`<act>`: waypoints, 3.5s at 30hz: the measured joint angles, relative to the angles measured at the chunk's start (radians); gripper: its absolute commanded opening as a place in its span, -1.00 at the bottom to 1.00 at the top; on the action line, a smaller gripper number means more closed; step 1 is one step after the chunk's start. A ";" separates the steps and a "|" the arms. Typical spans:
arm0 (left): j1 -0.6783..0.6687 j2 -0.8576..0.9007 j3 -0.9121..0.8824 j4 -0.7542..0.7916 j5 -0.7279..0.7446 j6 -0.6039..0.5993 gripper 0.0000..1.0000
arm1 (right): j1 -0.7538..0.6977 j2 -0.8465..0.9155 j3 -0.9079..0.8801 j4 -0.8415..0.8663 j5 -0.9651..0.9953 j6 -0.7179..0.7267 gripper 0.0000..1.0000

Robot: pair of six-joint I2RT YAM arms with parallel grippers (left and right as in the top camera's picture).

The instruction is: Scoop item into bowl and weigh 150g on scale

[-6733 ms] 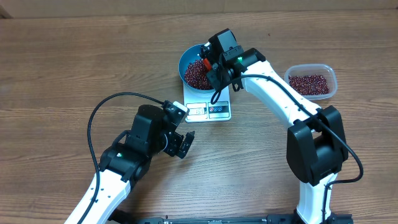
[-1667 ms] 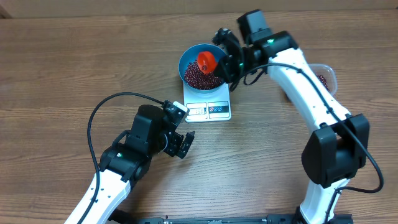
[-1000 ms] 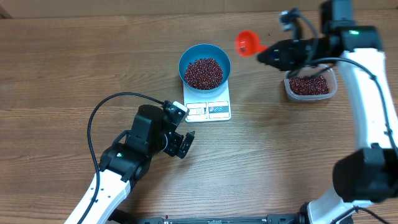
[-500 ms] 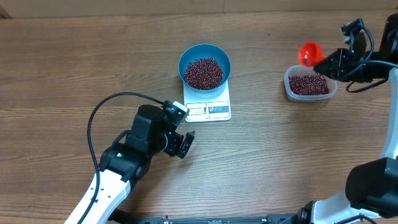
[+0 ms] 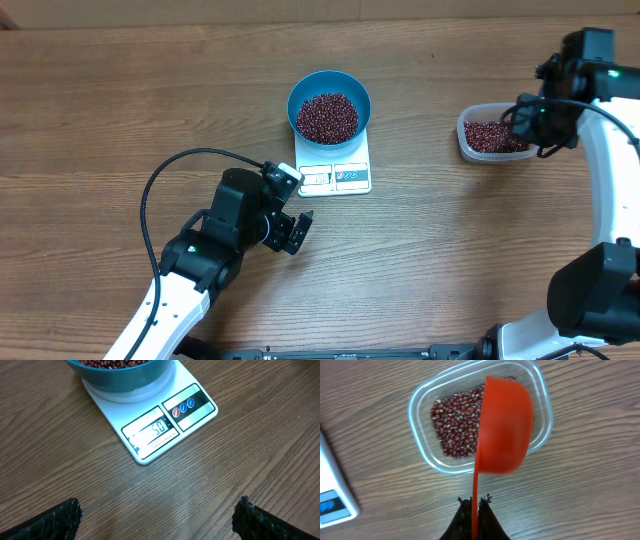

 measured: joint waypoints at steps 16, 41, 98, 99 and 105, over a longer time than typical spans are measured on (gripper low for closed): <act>0.000 0.000 0.000 0.000 0.000 0.000 0.99 | 0.105 0.000 0.000 0.004 0.239 0.068 -0.93; 0.000 0.000 0.000 0.000 0.000 0.000 0.99 | -0.137 0.000 -0.212 0.292 -0.429 0.301 -0.93; 0.000 0.000 0.000 0.000 0.000 0.000 0.99 | -0.135 -0.666 -0.147 -0.187 -0.492 0.125 1.00; 0.000 0.000 0.000 0.000 0.000 0.000 0.99 | -0.135 -0.678 -0.147 -0.189 -0.492 0.124 1.00; 0.000 0.000 0.000 0.000 0.000 0.000 0.99 | -0.135 -0.696 -0.147 -0.206 -0.478 0.110 1.00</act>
